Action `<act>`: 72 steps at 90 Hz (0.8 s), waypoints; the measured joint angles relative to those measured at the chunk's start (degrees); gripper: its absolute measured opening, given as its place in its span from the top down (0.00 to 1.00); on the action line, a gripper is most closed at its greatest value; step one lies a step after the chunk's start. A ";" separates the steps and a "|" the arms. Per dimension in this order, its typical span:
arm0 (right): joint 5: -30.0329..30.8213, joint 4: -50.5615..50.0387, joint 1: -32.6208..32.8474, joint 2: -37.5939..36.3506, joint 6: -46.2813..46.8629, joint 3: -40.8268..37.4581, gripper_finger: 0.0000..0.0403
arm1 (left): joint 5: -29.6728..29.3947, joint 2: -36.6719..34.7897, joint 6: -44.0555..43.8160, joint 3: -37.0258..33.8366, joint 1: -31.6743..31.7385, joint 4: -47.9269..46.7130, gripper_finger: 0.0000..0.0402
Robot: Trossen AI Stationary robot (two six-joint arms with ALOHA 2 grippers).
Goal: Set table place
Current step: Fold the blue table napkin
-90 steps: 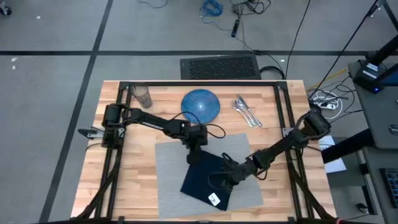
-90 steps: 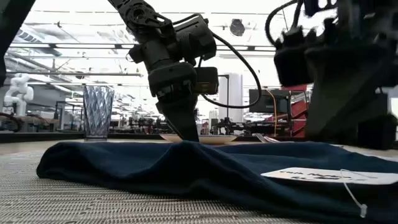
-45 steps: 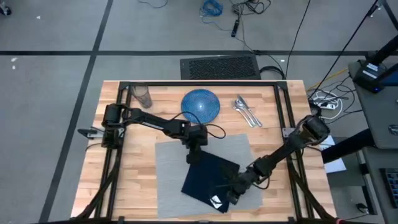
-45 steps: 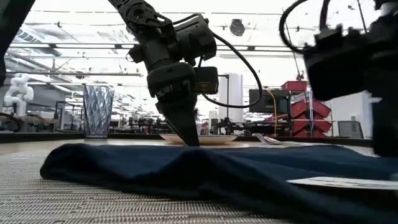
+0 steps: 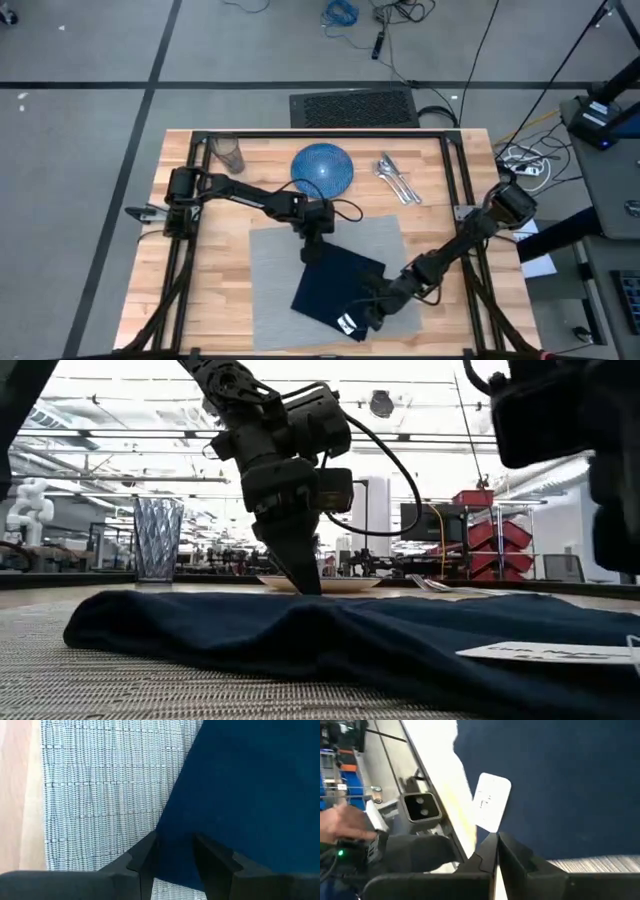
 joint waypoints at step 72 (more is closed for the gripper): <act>-1.47 0.68 -1.60 4.76 -2.40 0.04 1.00 | -6.85 -2.88 -5.69 -3.32 -15.54 -0.73 0.72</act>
